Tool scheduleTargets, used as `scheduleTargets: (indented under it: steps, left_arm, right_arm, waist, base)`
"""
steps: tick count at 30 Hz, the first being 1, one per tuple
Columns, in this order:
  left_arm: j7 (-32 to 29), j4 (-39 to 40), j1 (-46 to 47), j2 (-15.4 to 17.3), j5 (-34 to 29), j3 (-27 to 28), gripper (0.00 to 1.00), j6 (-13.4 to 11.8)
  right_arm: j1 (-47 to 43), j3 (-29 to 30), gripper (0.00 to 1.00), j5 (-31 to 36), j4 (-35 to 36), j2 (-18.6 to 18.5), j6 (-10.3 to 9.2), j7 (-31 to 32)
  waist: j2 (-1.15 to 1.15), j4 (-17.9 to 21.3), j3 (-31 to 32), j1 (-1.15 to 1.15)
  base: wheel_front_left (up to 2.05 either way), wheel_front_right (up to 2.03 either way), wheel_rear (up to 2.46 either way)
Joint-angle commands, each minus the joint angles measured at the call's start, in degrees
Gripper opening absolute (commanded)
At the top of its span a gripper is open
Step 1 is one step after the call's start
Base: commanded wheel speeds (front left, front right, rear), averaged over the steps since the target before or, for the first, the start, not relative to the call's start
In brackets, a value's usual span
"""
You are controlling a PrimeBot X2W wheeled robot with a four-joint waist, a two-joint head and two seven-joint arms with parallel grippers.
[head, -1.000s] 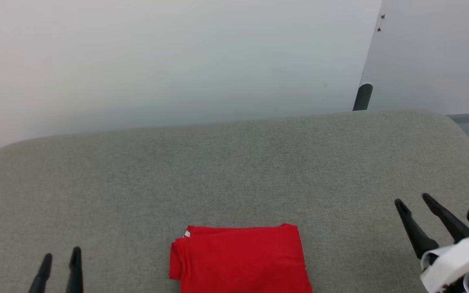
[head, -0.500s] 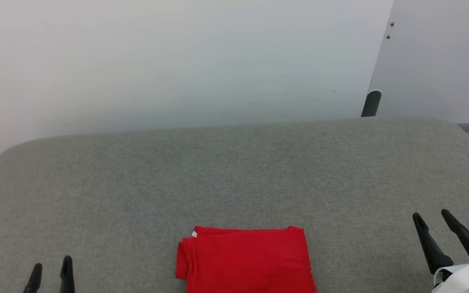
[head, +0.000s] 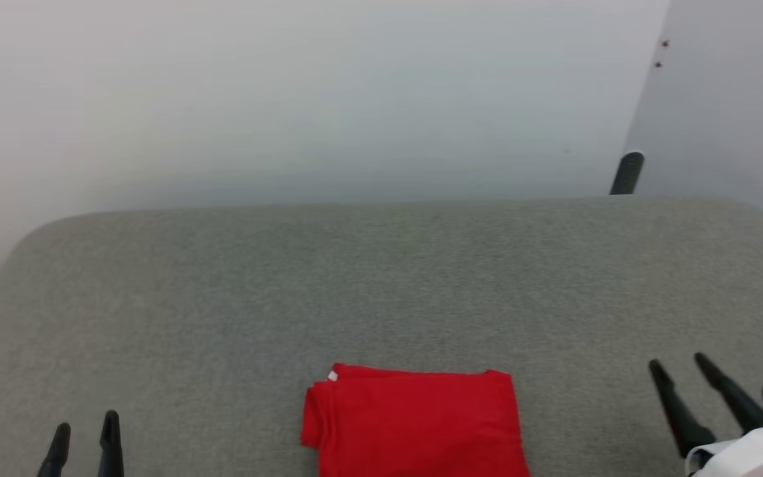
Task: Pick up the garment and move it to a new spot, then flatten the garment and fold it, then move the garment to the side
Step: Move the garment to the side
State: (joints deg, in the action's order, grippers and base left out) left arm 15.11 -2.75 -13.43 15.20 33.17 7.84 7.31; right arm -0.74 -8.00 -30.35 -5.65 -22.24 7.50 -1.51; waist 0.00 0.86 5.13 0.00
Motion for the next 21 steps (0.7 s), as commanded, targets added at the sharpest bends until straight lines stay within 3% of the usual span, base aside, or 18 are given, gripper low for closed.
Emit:
scheduleTargets:
  steps: [1, 12, 21]
  left_arm:
    - [-0.02, -0.18, 0.36, 0.23, -0.37, 0.16, 1.00, 0.20]
    - [-0.04, -1.28, 0.75, 0.22, 0.41, -1.67, 1.00, 0.23]
    - [-0.04, -1.95, 1.29, -0.25, 1.09, -3.45, 1.00, 0.23]
  right_arm:
    - [0.07, -0.89, 1.00, -0.56, -0.02, 0.32, -0.02, 0.52]
    - [2.19, -7.65, 1.00, -4.40, -2.56, 1.66, -0.02, 9.15]
    - [2.25, -6.74, 1.00, -7.15, -5.62, 1.93, -0.02, 21.39]
  waist:
    - [0.00, -1.56, -0.27, 0.00]
    - [0.00, -9.46, -1.39, 0.00]
    - [0.00, -14.03, -3.07, 0.00]
  base:
    - [0.00, 0.00, 0.00]
    - [0.00, 0.00, 0.00]
    - [0.00, 0.00, 0.00]
